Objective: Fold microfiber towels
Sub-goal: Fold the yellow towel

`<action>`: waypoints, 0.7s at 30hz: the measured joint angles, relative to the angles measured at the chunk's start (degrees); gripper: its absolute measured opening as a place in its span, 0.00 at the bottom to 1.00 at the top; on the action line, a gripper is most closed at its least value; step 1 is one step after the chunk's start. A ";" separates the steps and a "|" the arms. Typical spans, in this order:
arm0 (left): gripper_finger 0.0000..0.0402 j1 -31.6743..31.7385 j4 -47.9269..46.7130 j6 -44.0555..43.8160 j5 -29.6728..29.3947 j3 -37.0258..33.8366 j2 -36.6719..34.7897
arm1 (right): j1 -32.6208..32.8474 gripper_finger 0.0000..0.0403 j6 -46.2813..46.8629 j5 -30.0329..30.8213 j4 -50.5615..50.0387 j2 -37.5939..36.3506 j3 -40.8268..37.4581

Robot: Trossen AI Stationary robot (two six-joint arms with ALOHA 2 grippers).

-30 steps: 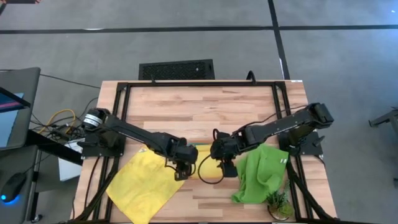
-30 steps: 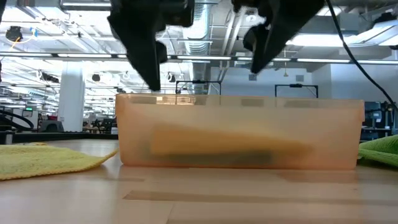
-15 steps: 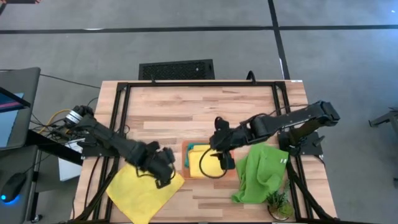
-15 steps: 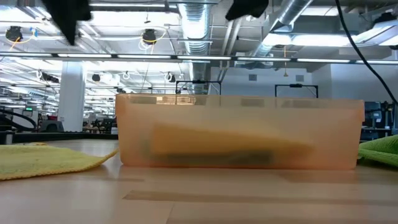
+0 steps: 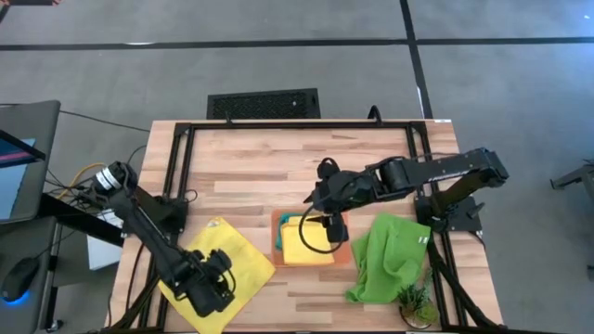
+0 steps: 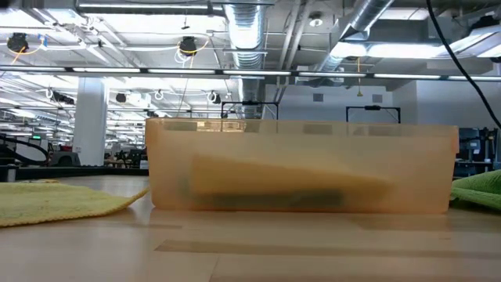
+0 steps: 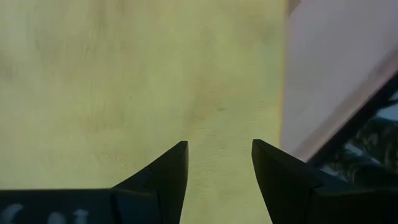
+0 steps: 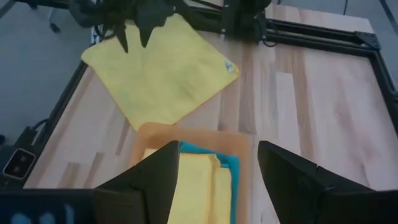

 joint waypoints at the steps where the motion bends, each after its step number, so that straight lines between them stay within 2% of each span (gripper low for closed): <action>1: 0.42 -0.20 0.81 -1.73 -0.05 -1.31 0.00 | -0.27 0.61 0.00 0.00 0.10 -0.01 0.04; 4: 0.42 -0.26 0.99 -4.74 -0.11 -4.68 0.00 | -0.90 0.61 0.00 0.00 0.10 -0.04 0.05; 14: 0.42 1.01 5.94 -4.44 0.24 -12.77 0.00 | -1.43 0.61 0.00 -0.02 0.06 -0.04 0.05; 21: 0.42 3.72 12.36 -0.66 0.63 -16.56 0.00 | -1.43 0.61 0.00 -0.02 0.06 -0.04 0.05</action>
